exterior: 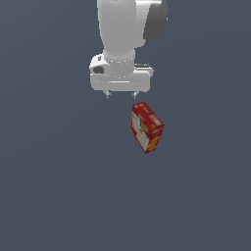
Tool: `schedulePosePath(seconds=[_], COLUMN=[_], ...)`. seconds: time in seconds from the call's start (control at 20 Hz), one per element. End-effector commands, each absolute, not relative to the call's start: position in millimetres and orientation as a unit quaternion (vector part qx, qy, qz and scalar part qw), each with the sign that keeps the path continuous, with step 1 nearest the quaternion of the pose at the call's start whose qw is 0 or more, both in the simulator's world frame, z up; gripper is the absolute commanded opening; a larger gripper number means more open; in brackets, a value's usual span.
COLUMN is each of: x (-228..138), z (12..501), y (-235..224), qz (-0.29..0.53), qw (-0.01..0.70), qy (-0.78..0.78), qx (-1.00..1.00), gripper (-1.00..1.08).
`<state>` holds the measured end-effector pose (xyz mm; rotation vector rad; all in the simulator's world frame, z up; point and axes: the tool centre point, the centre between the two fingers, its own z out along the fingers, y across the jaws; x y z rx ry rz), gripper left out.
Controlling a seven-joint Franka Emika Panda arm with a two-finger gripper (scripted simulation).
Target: Pick up the object and move it to a goal position.
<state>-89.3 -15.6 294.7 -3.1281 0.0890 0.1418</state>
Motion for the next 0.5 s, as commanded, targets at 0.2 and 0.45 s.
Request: schedulePosePath(seconds=[0.2, 0.45], x=[-89, -90], z=[291, 284], y=[-23, -39], qz=[0.047, 0.050], qw=[0.000, -0.009], qy=[0.029, 0.030], qx=[-0.998, -0.998], gripper=[1.00, 1.00])
